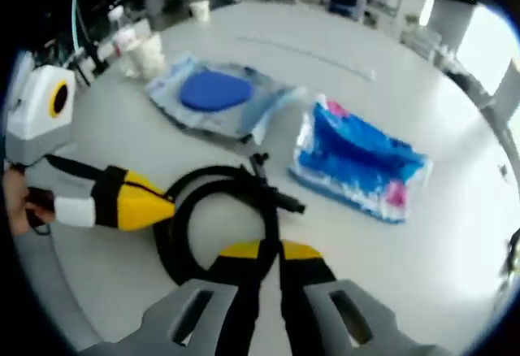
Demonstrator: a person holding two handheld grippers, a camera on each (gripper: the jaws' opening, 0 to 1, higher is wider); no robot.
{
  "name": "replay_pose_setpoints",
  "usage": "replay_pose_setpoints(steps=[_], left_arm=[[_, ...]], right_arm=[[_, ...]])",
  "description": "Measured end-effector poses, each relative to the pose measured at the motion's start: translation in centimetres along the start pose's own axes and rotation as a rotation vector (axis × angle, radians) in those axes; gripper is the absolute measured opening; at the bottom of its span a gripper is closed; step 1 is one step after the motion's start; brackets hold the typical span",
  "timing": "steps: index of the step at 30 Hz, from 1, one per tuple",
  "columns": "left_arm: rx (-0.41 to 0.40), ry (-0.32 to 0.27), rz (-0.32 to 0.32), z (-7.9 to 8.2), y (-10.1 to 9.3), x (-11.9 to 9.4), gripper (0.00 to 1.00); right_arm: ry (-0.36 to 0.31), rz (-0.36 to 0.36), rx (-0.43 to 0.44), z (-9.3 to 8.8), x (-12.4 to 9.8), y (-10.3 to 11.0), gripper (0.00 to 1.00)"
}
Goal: Arrange the tabletop items into an orderly group along one side of the table until the central work area is clear of visible clutter.
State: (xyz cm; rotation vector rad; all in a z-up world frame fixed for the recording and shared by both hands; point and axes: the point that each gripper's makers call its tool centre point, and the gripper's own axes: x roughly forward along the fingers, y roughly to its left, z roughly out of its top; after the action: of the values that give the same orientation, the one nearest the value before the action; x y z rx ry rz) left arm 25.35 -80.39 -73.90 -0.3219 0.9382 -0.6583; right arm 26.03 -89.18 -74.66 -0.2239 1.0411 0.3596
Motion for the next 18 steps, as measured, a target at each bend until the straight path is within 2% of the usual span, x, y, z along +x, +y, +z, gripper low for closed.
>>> replay_pose_setpoints(steps=[5, 11, 14, 16, 18], left_arm=[[0.018, -0.009, 0.018, -0.04, -0.07, -0.01, 0.04], [-0.011, -0.008, 0.034, 0.01, 0.00, -0.01, 0.04], [0.027, -0.008, 0.038, 0.13, -0.08, -0.11, 0.05], [0.044, -0.021, 0.020, 0.32, -0.35, -0.20, 0.07], [0.027, -0.041, 0.017, 0.75, -0.40, -0.43, 0.13]], right_arm=[[0.002, -0.005, 0.006, -0.06, 0.06, 0.04, 0.05], [-0.004, -0.018, 0.011, -0.12, -0.18, 0.28, 0.05], [-0.007, -0.017, 0.027, -0.14, -0.25, 0.40, 0.06], [-0.014, -0.004, 0.042, -0.11, -0.31, 0.56, 0.09], [-0.026, 0.019, 0.078, -0.04, -0.39, 0.85, 0.11]])
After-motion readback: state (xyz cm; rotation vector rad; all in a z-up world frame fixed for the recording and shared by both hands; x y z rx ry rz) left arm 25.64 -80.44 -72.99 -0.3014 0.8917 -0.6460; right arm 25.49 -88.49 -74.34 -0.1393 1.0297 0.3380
